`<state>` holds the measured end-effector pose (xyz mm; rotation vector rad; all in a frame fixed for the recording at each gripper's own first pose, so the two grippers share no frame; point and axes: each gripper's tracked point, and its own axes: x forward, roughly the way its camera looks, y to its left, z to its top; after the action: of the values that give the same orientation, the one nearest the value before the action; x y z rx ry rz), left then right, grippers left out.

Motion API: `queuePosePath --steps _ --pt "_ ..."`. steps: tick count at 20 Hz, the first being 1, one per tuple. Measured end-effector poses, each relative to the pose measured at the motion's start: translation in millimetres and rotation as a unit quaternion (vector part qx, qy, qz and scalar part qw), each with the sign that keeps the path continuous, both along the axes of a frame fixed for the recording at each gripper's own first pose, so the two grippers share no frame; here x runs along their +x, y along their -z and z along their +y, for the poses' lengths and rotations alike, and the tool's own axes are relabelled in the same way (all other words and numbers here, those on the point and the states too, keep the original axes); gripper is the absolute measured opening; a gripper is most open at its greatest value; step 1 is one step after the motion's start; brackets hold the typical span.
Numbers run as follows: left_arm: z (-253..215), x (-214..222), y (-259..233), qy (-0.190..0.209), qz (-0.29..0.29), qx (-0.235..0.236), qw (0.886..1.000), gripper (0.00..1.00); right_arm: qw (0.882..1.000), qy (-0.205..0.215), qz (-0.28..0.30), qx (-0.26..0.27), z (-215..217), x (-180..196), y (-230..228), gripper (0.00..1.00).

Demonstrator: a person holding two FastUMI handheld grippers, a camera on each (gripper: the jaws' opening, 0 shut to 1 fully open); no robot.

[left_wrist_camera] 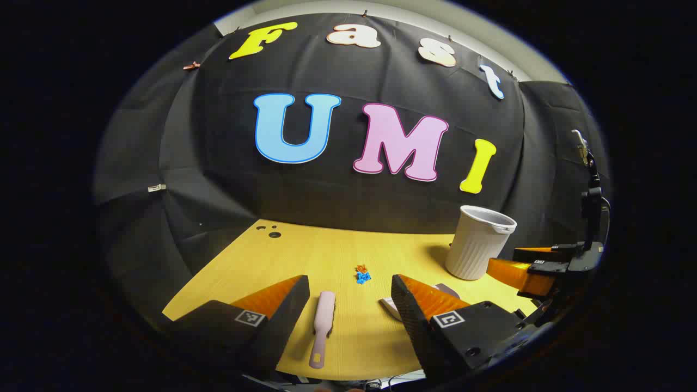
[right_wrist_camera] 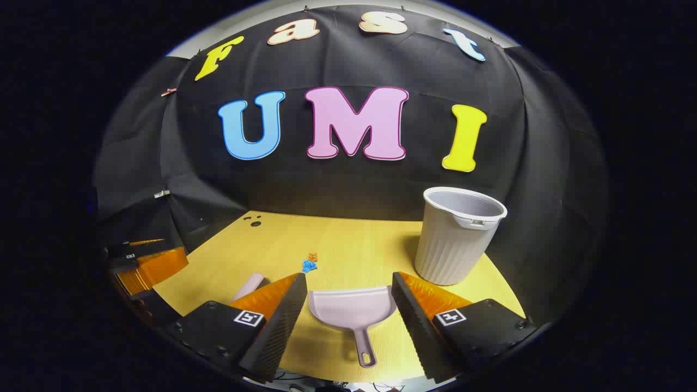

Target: Pick up the small broom and dustpan from the desktop, sweep the trash into the dustpan with the broom, and then empty the trash into the garbage bin.

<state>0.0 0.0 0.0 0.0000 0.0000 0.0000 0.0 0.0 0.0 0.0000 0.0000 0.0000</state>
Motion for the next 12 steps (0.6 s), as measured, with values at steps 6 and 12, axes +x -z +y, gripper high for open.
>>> queuePosePath --steps 6,12 --pt "5 7 0 0.001 0.006 0.011 1.0 0.96 1.0 -0.009 0.025 -0.009 0 13 13 0.98" --pt "16 12 5 -0.007 0.017 0.005 1.0 0.96 0.999 -0.014 0.05 -0.004 -1 18 25 0.98"
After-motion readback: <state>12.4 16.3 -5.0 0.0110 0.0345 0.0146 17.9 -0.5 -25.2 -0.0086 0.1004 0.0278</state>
